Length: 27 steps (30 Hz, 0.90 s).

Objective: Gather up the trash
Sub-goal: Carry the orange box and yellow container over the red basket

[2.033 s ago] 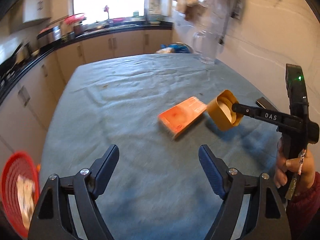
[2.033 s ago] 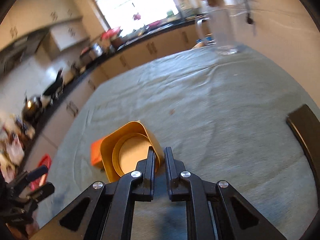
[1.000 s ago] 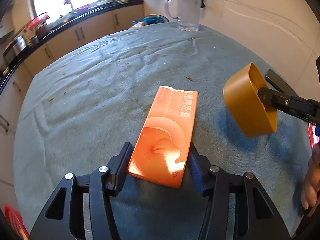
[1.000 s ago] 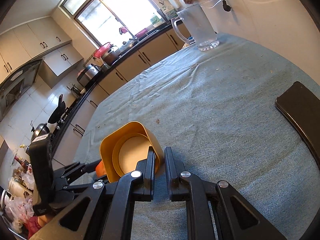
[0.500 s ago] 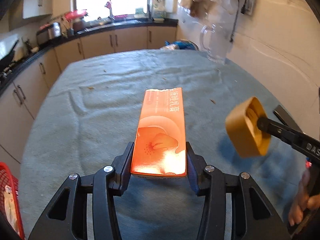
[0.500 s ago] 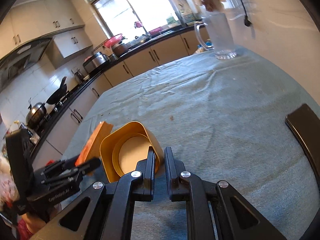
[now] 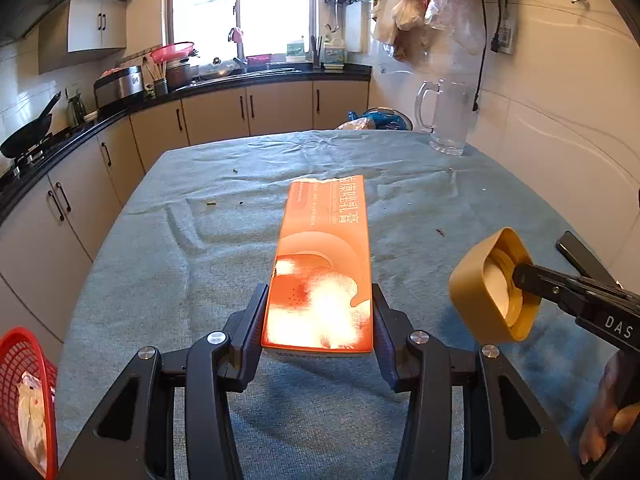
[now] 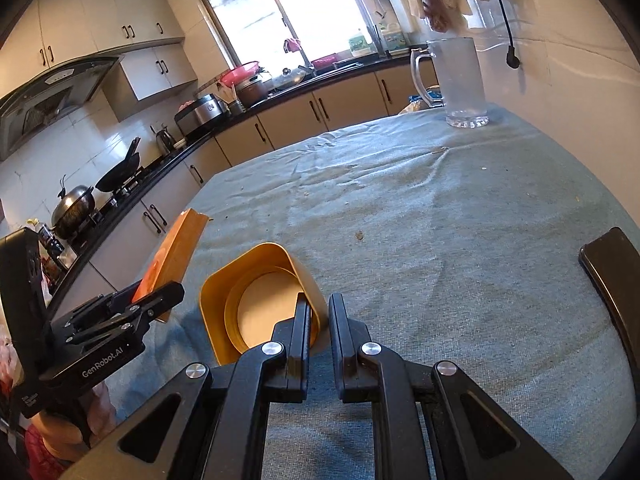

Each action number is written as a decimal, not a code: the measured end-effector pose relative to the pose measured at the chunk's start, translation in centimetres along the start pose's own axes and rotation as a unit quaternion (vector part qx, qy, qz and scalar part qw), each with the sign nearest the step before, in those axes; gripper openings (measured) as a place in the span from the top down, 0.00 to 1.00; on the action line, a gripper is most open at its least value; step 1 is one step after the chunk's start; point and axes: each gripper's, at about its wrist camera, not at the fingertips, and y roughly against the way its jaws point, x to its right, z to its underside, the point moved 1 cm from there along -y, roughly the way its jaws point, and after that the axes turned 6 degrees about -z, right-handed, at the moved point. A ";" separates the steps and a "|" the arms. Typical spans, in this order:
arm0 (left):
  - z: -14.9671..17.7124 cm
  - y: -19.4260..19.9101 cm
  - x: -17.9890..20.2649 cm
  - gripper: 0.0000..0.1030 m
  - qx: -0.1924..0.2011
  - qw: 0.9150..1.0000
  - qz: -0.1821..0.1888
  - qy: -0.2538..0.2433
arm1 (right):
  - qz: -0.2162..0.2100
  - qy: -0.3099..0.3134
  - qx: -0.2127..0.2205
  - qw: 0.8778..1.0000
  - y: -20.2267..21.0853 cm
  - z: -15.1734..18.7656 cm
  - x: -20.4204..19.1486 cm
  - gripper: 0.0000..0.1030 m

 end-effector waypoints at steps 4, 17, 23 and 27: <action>0.1 0.0 0.1 0.55 0.001 1.000 0.000 -0.001 | 0.001 0.002 -0.002 1.000 -0.2 0.0 0.0 0.90; -0.4 2.0 0.2 0.55 0.021 1.000 -0.014 -0.003 | -0.015 -0.026 0.002 1.000 0.3 -0.3 0.4 0.90; -0.2 5.1 -0.8 0.55 0.043 0.999 -0.029 -0.006 | -0.031 -0.046 0.002 0.998 1.4 0.4 -0.2 0.90; 0.3 7.2 -1.8 0.55 0.058 0.998 -0.040 0.000 | -0.036 -0.038 -0.003 0.999 1.6 0.9 -1.7 0.90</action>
